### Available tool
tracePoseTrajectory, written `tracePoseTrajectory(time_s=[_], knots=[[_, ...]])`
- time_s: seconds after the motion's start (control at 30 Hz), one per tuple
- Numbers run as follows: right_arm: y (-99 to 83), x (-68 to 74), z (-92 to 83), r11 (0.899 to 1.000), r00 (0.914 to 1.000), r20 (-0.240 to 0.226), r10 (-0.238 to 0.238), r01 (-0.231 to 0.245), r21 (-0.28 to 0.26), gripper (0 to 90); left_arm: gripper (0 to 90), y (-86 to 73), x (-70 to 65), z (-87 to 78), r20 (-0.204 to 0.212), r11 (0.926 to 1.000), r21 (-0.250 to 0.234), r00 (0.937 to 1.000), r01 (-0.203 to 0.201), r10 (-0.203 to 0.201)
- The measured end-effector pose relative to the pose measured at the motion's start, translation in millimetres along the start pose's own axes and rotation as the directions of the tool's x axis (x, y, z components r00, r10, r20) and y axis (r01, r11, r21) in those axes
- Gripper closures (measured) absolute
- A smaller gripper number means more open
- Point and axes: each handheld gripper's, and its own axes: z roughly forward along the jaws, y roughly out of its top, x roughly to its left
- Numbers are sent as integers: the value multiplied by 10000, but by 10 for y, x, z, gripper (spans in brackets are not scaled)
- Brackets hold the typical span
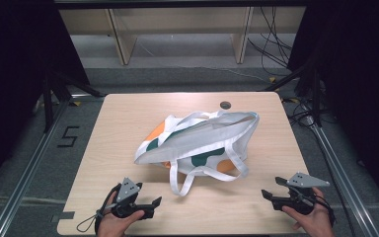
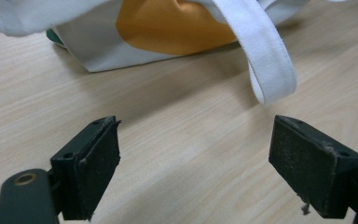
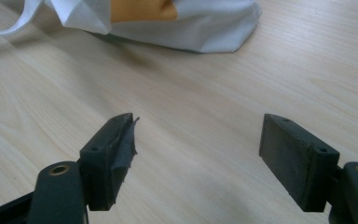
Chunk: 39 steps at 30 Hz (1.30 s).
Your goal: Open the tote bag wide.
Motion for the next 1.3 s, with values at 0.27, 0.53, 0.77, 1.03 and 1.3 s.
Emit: tracePoseTrajectory(time_s=[0.27,0.53,0.77,1.03,1.3], knots=[[8,-49,5,9993,9994,-64,-346,345,-144,277,153,0,-3,-4,-39,9991,271,9995,-315,317],[48,-19,1,9994,10000,-89,10,-14,-349,244,151,-4,-3,8,117,9991,217,9993,-366,364],[160,19,-31,9992,9999,-126,30,-35,-389,233,155,0,-31,27,299,9956,506,9966,-783,768],[270,17,-58,9980,9992,-202,-338,327,-545,327,352,45,10,11,152,9967,119,9967,-801,799],[519,96,-59,9967,9905,-1135,-777,743,-332,614,671,191,19,-25,748,9978,-359,9955,-562,588]])
